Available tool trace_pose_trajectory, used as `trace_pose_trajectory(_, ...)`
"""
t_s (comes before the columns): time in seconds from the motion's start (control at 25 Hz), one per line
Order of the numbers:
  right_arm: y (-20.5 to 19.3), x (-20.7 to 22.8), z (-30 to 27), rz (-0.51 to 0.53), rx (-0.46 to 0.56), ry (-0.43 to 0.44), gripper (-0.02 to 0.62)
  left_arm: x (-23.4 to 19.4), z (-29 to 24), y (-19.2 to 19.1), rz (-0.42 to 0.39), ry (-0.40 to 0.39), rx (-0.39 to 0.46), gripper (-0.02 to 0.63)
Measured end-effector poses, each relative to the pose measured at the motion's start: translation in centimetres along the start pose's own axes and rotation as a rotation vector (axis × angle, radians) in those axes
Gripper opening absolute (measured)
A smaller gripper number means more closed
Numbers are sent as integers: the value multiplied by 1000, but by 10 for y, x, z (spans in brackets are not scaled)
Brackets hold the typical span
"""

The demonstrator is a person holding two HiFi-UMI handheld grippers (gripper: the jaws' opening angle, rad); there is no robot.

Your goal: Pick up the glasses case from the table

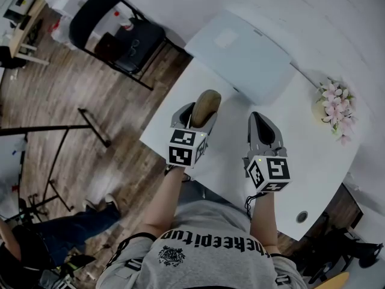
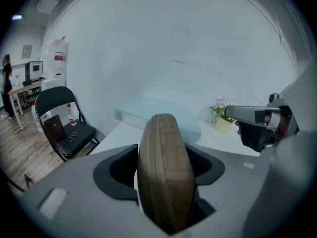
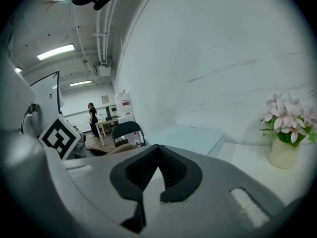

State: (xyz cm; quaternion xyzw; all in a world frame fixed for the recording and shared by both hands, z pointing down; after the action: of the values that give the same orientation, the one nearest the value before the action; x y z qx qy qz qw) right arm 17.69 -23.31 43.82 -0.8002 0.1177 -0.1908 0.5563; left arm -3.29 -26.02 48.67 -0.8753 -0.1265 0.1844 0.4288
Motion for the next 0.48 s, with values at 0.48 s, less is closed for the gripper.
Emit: trace_pose_trajectory(0.48,3,-30,16,41,26,18,3,1,48,11,-22,2,133,304)
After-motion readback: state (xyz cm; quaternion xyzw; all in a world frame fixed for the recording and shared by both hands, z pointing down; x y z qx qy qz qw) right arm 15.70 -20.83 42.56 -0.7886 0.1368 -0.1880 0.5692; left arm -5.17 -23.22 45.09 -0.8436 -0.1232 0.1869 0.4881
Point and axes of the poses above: the fingertips, and each gripper's own axes: z backward along the fingers, x to its right, y out of its top, the point moved 9 cm from there along z, backward along the fingers, and after that the axes turned 1 degree about z, right-handed, at the moved point
